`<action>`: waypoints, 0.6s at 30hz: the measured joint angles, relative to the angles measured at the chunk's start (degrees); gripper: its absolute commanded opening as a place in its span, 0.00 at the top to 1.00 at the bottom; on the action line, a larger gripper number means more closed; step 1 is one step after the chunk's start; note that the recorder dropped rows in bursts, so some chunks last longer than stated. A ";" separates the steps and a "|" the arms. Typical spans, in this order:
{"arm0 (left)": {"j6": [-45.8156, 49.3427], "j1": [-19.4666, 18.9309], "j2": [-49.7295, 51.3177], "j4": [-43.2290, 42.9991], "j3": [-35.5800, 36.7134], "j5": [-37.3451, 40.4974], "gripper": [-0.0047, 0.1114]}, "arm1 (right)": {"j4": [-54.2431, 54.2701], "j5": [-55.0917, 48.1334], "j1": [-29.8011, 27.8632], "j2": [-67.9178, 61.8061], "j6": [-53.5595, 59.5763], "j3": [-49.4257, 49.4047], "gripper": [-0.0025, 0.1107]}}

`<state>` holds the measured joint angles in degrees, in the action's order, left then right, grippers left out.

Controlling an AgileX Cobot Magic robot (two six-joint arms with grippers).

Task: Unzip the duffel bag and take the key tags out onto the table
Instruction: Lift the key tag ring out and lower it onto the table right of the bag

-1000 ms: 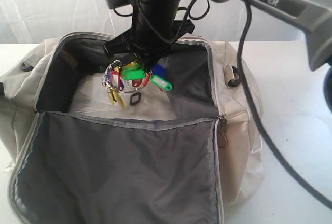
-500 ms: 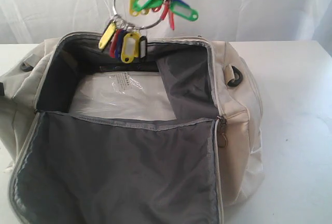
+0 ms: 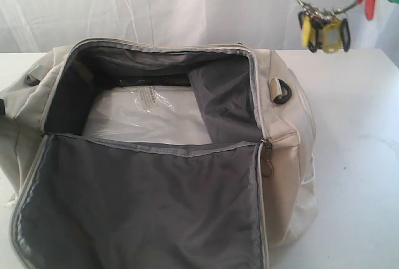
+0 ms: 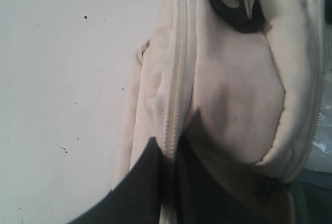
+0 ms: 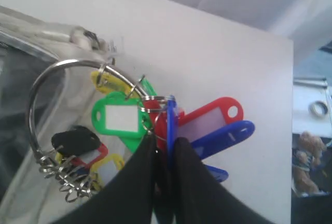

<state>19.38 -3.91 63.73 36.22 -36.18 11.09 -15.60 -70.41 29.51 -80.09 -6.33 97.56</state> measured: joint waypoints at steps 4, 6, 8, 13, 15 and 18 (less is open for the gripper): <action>0.00 0.00 0.00 0.00 0.00 0.00 0.96 | -0.36 0.11 -7.02 1.70 0.00 -11.78 0.98; 0.00 0.00 0.00 0.00 0.00 0.00 0.96 | -0.25 0.39 -10.37 1.70 0.00 -17.00 0.98; 0.00 0.00 0.00 0.00 0.00 0.00 0.96 | 0.23 1.61 -13.84 1.05 0.00 -21.28 0.98; 0.00 0.00 0.00 0.00 0.00 0.00 0.96 | 3.18 6.35 -18.79 -1.98 0.00 -26.50 0.98; 0.00 0.00 0.00 0.00 0.00 0.00 0.96 | 4.92 8.07 -19.59 -3.37 0.00 -28.26 0.98; 0.00 0.00 0.00 0.00 0.00 0.00 0.96 | 6.91 10.95 -19.83 -6.66 0.00 -29.95 0.98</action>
<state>19.38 -3.91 63.73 36.22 -36.18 11.09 -8.69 -59.46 9.68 -86.75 -6.33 67.61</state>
